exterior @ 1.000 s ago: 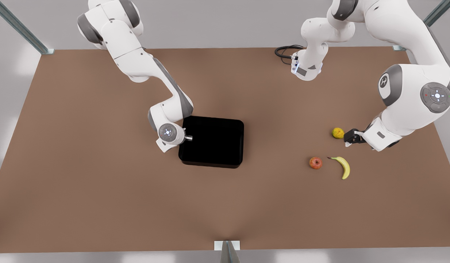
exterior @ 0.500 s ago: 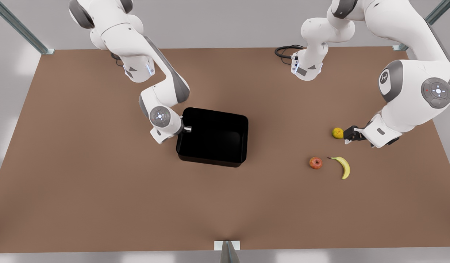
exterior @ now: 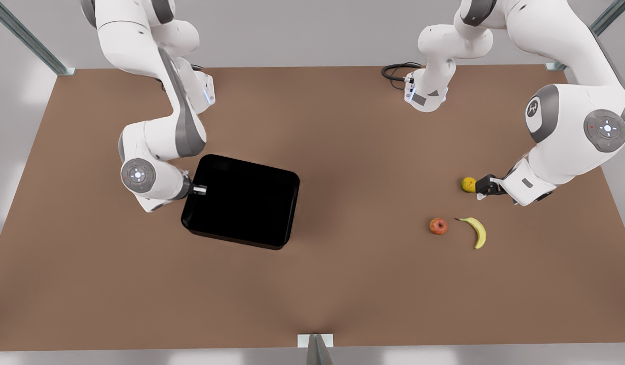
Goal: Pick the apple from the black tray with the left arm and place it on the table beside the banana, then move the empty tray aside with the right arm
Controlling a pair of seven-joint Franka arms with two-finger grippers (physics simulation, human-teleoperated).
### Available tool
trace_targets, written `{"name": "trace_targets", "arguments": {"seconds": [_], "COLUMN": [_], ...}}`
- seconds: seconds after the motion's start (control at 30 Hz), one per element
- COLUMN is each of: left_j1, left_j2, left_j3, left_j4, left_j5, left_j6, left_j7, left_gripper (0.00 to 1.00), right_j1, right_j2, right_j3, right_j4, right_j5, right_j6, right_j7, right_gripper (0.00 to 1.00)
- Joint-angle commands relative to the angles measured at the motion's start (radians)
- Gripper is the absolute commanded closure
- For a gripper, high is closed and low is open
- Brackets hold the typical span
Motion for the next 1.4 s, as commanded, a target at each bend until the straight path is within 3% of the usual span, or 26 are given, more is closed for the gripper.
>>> {"name": "trace_targets", "arguments": {"seconds": [0.0, 0.3, 0.6, 0.93, 1.0, 1.03, 1.07, 1.3, 1.37], "left_j1": [0.0, -0.001, -0.001, 0.0, -0.001, -0.001, -0.001, -0.005, -0.011], "left_j2": [-0.001, -0.001, -0.001, 0.0, 0.0, 0.0, 0.0, 0.0, 0.002], "left_j3": [0.0, 0.0, 0.0, 0.0, 0.0, 0.0, 0.0, -0.003, -0.005], "left_j4": [0.0, -0.001, -0.001, -0.007, -0.007, -0.007, -0.007, -0.004, -0.003], "left_j5": [0.0, 0.002, 0.002, 0.005, 0.005, 0.005, 0.005, 0.002, 0.005], "left_j6": [-0.001, -0.001, -0.001, 0.001, 0.001, 0.001, 0.001, 0.01, 0.018], "left_j7": [-0.002, -0.002, -0.001, -0.001, -0.002, -0.002, -0.002, 0.005, 0.005], "left_gripper": [0.0, 0.0, 0.0, 0.0, 0.0, 0.0, 0.0, 0.0, 0.0], "right_j1": [0.002, -0.014, -0.039, -0.056, -0.056, -0.056, -0.057, -0.053, -0.022], "right_j2": [0.001, 0.09, 0.257, 0.3, 0.301, 0.308, 0.309, 0.283, 0.119], "right_j3": [-0.02, -0.211, -0.219, -0.221, -0.221, -0.221, -0.221, -0.227, -0.199], "right_j4": [0.004, 0.105, 0.122, 0.124, 0.124, 0.124, 0.124, 0.148, 0.162], "right_j5": [-0.056, -0.053, 0.013, 0.043, 0.045, 0.046, 0.048, 0.053, 0.049], "right_j6": [-0.06, -0.05, 0.117, 0.177, 0.18, 0.18, 0.181, 0.165, -0.016], "right_j7": [-0.485, -0.888, -0.917, -0.937, -0.939, -0.936, -0.928, -0.93, -0.825], "right_gripper": [0.88, 0.88, 0.88, 0.86, 0.53, 0.23, 0.0, 0.0, 0.0]}}
